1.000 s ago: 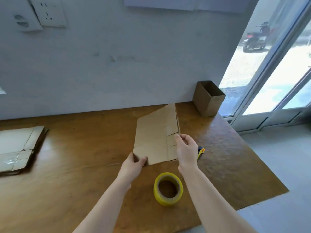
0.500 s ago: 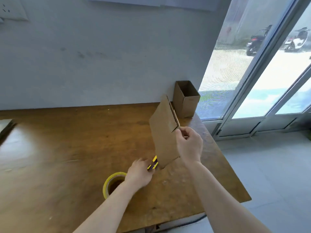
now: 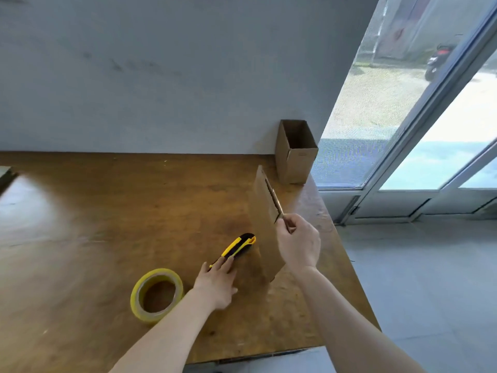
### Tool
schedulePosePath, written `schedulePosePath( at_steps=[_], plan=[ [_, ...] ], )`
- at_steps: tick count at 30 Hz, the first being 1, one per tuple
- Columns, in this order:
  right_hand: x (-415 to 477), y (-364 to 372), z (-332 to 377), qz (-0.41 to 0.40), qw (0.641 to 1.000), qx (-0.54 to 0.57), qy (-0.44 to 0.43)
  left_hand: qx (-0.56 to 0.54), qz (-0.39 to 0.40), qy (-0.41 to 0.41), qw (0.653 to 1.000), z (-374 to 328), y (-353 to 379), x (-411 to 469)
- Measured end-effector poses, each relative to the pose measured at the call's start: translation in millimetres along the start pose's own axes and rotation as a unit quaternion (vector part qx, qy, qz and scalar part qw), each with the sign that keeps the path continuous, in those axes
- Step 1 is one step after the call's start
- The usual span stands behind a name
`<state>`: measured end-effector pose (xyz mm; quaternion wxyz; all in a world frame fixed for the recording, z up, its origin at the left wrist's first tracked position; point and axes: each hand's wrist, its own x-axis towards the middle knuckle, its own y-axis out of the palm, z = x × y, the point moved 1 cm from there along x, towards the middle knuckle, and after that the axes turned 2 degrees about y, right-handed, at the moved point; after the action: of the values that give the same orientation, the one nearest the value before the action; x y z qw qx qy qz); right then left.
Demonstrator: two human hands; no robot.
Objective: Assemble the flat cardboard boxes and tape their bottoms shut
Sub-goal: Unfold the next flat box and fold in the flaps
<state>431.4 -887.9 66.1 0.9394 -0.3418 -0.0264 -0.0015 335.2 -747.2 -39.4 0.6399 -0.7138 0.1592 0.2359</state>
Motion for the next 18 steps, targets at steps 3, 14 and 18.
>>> schedulePosePath(
  at_steps=[3, 14, 18],
  plan=[
    [4, 8, 1, 0.023, 1.0, -0.018, -0.009, 0.002, 0.015, -0.012, 1.0, 8, -4, 6],
    [21, 29, 30, 0.146, 0.989, -0.017, 0.004, -0.212, -0.117, -0.134, 0.961, 55, -51, 23],
    [30, 40, 29, 0.206, 0.978, 0.035, 0.021, -0.598, -0.217, -0.073, 0.768, 21, -107, 12]
  ],
)
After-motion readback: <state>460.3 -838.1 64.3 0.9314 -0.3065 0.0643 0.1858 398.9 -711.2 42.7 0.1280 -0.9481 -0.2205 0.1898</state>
